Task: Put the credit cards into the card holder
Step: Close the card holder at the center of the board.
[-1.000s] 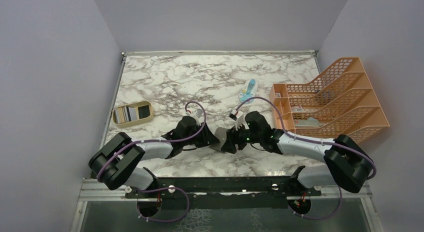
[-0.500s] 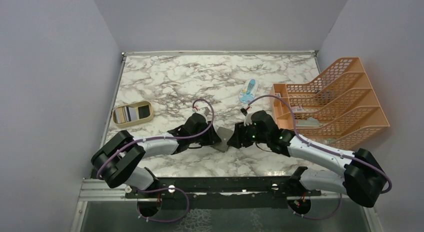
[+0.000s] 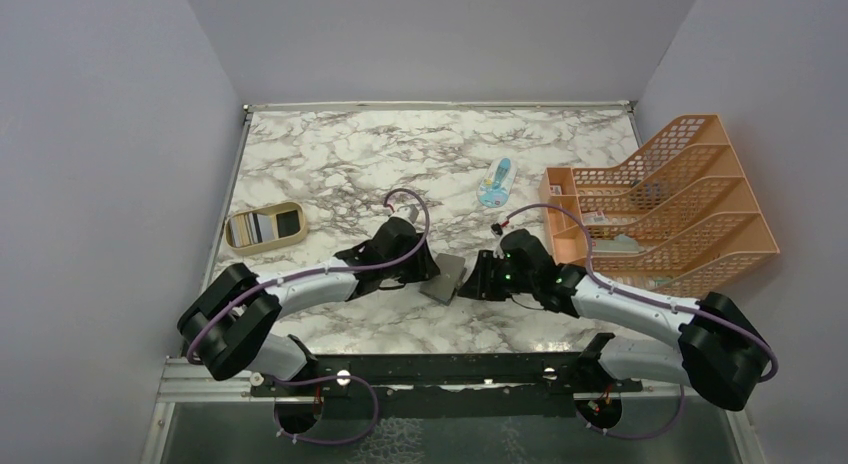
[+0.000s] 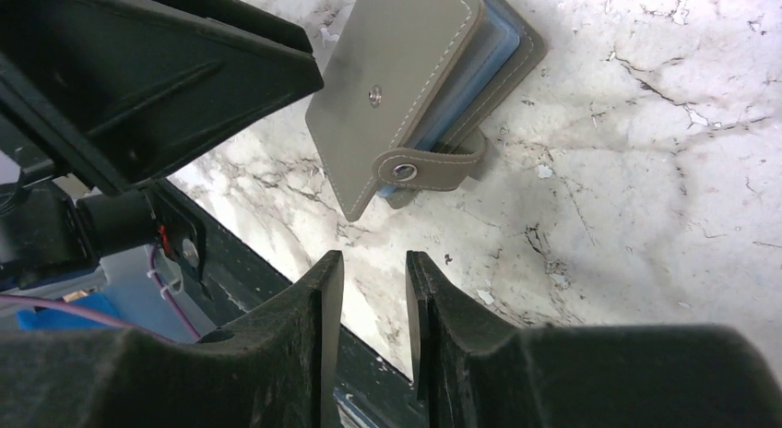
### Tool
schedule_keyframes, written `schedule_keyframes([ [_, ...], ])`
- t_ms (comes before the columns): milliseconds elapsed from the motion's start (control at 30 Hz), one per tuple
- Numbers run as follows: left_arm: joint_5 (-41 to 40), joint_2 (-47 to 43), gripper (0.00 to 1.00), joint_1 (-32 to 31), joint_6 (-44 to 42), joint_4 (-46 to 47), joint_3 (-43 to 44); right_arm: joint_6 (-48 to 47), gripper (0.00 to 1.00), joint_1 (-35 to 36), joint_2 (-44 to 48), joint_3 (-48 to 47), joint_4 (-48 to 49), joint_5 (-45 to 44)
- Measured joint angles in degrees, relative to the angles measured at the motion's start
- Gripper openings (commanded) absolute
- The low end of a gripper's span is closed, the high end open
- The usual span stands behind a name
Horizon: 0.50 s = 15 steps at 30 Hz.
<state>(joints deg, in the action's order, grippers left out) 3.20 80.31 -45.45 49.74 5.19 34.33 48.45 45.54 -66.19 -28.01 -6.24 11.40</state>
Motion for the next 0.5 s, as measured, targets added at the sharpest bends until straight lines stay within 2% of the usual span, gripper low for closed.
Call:
schedule_keyframes([
  [300,-2.73,2.8,0.45,0.11,-6.49,-3.3,3.82,2.4,0.31,0.0,-1.51,0.11,2.05,-0.15],
  [500,-2.03,6.19,0.41,0.11,-8.28,-3.91,4.35,2.82,0.31,0.0,0.11,0.59,1.75,-1.73],
])
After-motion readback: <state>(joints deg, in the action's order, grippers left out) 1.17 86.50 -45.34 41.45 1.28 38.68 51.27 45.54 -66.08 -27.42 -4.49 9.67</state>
